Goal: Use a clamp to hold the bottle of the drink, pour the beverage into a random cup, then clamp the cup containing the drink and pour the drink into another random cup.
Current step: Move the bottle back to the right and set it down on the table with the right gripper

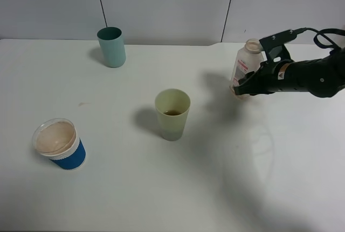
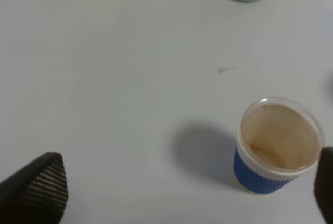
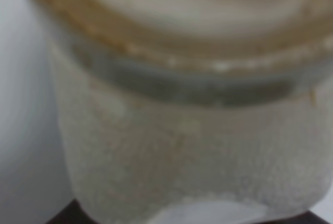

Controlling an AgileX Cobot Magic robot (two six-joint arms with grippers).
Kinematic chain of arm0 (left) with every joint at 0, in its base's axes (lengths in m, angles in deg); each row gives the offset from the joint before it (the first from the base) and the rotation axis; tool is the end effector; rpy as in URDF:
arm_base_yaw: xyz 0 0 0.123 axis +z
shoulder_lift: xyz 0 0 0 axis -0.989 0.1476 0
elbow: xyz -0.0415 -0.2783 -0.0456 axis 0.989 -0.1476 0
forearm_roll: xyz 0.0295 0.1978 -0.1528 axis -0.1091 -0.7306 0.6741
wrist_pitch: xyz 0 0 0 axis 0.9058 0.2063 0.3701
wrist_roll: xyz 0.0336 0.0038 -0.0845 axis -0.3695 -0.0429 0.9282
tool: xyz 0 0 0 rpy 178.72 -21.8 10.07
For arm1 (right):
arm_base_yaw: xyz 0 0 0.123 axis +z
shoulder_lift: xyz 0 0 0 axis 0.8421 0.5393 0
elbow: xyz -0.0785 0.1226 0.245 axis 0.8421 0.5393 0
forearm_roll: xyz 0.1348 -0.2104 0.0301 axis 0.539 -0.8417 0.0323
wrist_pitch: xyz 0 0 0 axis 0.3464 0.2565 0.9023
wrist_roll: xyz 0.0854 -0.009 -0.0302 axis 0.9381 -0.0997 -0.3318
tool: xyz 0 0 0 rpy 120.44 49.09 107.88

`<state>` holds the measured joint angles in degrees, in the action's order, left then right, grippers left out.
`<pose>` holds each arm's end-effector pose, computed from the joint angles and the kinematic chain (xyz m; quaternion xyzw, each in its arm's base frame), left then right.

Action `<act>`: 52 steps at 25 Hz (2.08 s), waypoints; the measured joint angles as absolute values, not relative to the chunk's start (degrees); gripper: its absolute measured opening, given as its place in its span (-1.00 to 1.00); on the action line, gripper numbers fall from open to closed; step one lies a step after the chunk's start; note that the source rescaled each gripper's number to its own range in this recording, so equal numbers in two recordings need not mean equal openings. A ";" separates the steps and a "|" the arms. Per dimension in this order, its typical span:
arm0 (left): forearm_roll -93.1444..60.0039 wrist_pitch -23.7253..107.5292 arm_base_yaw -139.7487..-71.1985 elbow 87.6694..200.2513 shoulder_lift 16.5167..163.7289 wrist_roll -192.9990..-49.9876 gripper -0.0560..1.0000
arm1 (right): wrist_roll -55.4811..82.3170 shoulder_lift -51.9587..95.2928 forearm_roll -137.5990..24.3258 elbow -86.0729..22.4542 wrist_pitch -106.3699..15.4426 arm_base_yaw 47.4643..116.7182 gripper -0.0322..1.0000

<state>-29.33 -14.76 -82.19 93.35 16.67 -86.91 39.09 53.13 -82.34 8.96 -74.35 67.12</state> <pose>-0.0063 -0.0009 0.2791 0.0014 0.8492 -0.0120 0.5280 0.3139 0.0636 0.1198 -0.2083 0.8863 0.0318 0.4124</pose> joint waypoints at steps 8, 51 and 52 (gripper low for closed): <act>-29.33 -14.76 -82.19 93.35 16.67 -86.91 0.76 | 39.09 53.13 -82.03 8.96 -74.11 67.12 -0.94; -29.33 -14.76 -82.19 93.35 16.67 -86.91 0.76 | 46.14 53.13 -81.57 8.96 -76.58 67.12 0.64; -29.33 -14.76 -82.19 93.35 16.67 -86.91 0.76 | 46.41 53.13 -81.57 8.96 -77.07 67.12 0.69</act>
